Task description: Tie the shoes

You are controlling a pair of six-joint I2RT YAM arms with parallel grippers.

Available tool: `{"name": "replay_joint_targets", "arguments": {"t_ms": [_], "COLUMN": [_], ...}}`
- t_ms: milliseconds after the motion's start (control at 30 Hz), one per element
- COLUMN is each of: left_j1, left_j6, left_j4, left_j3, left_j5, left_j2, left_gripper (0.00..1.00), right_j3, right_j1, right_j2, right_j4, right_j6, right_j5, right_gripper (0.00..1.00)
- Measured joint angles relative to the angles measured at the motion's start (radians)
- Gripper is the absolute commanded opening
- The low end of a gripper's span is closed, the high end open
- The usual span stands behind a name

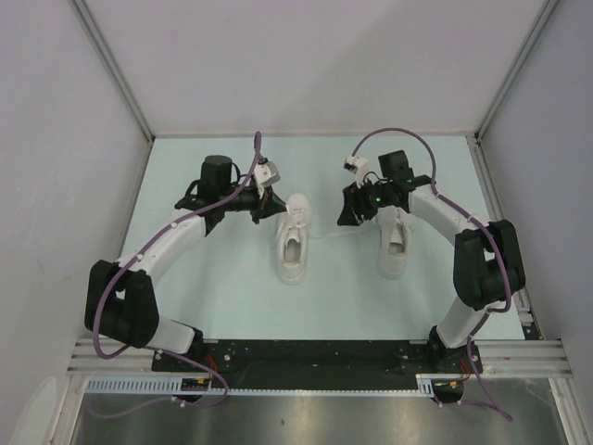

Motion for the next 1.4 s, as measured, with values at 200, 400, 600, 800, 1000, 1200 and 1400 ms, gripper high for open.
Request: {"name": "replay_joint_targets", "arguments": {"t_ms": [200, 400, 600, 800, 1000, 1200, 1400], "left_j1": [0.000, 0.000, 0.000, 0.000, 0.000, 0.000, 0.000], "left_j6": [-0.091, -0.108, -0.108, -0.108, -0.108, -0.105, -0.086], "left_j4": [0.065, 0.081, 0.085, 0.085, 0.085, 0.084, 0.080], "left_j3": [-0.021, -0.025, -0.025, -0.025, -0.025, -0.026, -0.027], "left_j5": [0.001, 0.000, 0.001, 0.001, 0.001, 0.001, 0.002], "left_j2": [0.010, 0.010, 0.011, 0.015, 0.017, 0.017, 0.017], "left_gripper": [0.00, 0.00, 0.00, 0.00, 0.00, 0.00, 0.00], "right_j3": [0.000, 0.003, 0.078, 0.135, 0.147, 0.154, 0.172], "right_j1": [0.070, 0.126, 0.139, 0.141, 0.155, 0.184, 0.169], "right_j2": [0.060, 0.094, 0.172, 0.265, 0.298, 0.305, 0.301], "right_j4": [0.004, -0.009, -0.054, -0.116, -0.141, -0.148, -0.157], "right_j6": [-0.012, -0.082, -0.176, -0.235, -0.289, -0.323, -0.256], "right_j5": [0.072, 0.201, 0.317, 0.391, 0.438, 0.474, 0.462], "right_gripper": [0.55, 0.60, 0.65, 0.64, 0.46, 0.00, 0.00]}}
